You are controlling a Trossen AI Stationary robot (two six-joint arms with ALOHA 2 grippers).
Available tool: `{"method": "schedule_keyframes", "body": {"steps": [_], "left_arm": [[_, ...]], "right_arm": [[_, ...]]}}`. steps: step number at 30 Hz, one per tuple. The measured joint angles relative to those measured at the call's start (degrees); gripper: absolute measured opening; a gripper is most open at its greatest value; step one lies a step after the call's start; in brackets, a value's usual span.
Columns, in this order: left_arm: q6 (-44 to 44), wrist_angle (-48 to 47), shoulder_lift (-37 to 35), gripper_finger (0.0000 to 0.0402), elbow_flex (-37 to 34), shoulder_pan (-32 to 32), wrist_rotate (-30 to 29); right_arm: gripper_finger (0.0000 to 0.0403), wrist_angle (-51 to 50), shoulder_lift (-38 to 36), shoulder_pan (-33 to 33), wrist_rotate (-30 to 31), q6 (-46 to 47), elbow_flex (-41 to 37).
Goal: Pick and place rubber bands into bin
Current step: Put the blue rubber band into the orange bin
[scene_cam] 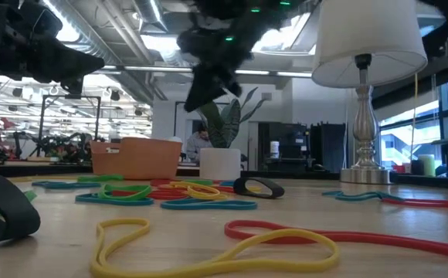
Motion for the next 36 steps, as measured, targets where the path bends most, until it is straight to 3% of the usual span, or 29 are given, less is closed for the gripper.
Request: {"method": "schedule_keyframes", "body": {"steps": [7, 17, 28, 36], "left_arm": [[-0.2, 0.5, 0.0, 0.0006, 0.0, 0.0, -3.2], [-8.7, 6.4, 0.0, 0.0006, 0.0, 0.0, -8.2], [-10.6, 20.5, 0.0, 0.0006, 0.0, 0.0, -9.0], [-11.6, 24.8, 0.0, 0.0006, 0.0, 0.0, -10.1]], "right_arm": [[0.0007, 17.5, -18.3, 1.8, 0.1, 5.8, -26.5], [0.0009, 22.5, -41.6, 1.8, 0.1, 6.8, -48.8], [0.0009, 24.0, -59.0, 1.8, -2.9, -1.7, -62.0], [0.0009, 22.6, -61.9, 1.8, -2.9, -6.4, -64.0]]}}
